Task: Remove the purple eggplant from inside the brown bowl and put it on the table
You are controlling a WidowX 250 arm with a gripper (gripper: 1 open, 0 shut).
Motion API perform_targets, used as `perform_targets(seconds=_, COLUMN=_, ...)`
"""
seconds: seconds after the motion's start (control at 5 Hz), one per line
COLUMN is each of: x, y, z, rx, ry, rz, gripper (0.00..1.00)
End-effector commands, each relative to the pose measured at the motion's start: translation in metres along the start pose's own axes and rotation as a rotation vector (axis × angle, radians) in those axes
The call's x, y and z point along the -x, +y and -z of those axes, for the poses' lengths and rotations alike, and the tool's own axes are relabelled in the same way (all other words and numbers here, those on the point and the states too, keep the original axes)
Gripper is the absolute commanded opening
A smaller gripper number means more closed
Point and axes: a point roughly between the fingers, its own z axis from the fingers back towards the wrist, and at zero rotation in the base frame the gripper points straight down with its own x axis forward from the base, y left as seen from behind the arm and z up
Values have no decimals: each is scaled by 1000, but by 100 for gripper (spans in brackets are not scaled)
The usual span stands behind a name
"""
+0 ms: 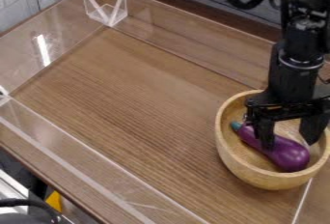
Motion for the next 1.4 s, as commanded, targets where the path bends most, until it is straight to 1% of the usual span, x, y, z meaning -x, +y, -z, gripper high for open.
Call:
perform_targets(seconds=0.0, x=1, y=-9, z=-5, rx=36, ry=-17, rz=14, gripper=100)
perform_targets(seconds=0.4, x=-3, y=-13, z=0, rx=46, ry=-14, rz=2, gripper=100)
perform_targets(seconds=0.6, x=-4, y=-12, z=0, rx=46, ry=-15, rz=3, gripper=0)
perform_targets(seconds=1.2, x=-2, y=-12, z=-12, rx=49, ry=-8, rz=17, gripper=0)
